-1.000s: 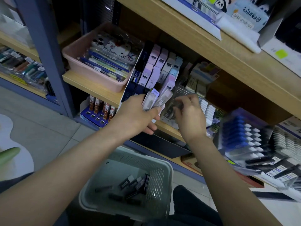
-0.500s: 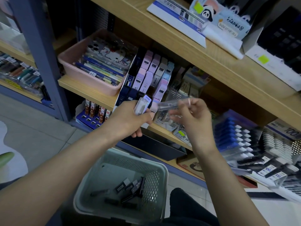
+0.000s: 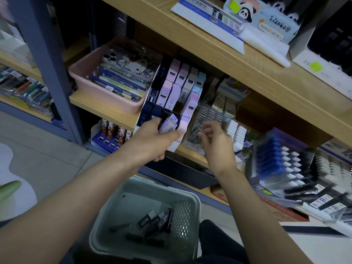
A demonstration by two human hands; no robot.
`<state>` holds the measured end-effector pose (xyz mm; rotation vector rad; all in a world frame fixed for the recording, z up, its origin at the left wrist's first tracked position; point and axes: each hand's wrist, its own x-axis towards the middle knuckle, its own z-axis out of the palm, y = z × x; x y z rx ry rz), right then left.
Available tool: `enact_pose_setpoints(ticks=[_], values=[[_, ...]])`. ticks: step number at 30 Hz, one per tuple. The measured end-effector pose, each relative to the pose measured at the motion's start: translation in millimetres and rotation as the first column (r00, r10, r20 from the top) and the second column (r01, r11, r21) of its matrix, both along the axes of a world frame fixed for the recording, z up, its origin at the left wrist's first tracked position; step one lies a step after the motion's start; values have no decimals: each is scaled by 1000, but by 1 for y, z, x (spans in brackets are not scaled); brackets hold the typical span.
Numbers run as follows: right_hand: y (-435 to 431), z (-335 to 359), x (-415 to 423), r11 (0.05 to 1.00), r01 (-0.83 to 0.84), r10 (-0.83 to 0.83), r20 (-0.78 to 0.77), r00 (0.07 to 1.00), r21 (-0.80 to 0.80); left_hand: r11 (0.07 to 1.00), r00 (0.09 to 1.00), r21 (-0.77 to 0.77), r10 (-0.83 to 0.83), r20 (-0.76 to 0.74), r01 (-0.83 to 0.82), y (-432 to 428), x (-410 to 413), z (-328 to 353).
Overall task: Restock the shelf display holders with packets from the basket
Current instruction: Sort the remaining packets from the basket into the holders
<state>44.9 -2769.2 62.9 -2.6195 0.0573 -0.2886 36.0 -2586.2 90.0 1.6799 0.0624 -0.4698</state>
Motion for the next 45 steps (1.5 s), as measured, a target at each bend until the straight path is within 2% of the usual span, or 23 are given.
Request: enact_pose_setpoints(ticks=[4,7,9,10,12,14,16,18,22,25,27,28,30,31,33,37,39,42,45], values=[[2,-3,5,987,4,-3,8,1000,-161,993,986,-105,43,-163,-61,-4,12,-5],[7,1,6,988,36,-30,43,999,-147,984,980,-167,36,-196,-69,-5,13,-4],[14,8,2,1000,24,-25,79,997,4,989,992,-145,-3,-123,-15,-5,6,-4],[20,13,-1,989,3,-12,61,998,147,991,996,-131,-31,-84,20,-4,2,-3],[31,27,-10,887,-10,55,-84,995,461,988,996,-127,-85,-14,83,-3,-2,-3],[40,39,-20,760,11,188,-236,953,650,985,993,-122,-118,18,119,-3,-2,-1],[43,46,-27,712,38,253,-307,918,702,986,992,-111,-122,20,123,-4,-3,-1],[40,50,-29,674,90,232,-326,917,733,987,993,-110,-117,28,119,-5,-5,1],[26,51,-31,559,164,95,-260,961,813,992,996,-98,-81,42,84,-7,-5,2],[18,50,-34,498,158,75,-223,972,853,993,996,-113,-21,82,30,-8,-3,2],[14,52,-34,542,148,109,-244,964,827,992,990,-119,51,131,-35,-8,-1,1],[11,52,-35,623,125,141,-269,953,772,991,985,-119,77,153,-59,-7,-1,2],[10,52,-37,826,-16,224,-302,927,563,991,975,-117,89,206,-66,-5,0,1],[11,49,-39,880,-103,267,-302,915,464,993,971,-104,70,230,-47,-6,1,0],[20,44,-43,899,-205,322,-266,909,388,998,965,-63,17,260,-1,-8,-1,1],[26,40,-41,892,-208,304,-192,933,402,999,959,-37,33,282,-23,-11,-1,-1],[17,37,-34,892,-133,210,-135,968,432,997,968,-51,62,242,-51,-11,1,-1],[3,31,-23,890,-18,39,-36,999,456,985,989,-130,125,85,-113,-13,4,-1],[-3,20,-13,889,39,-59,31,998,456,987,992,-117,116,43,-110,-12,4,-1]])
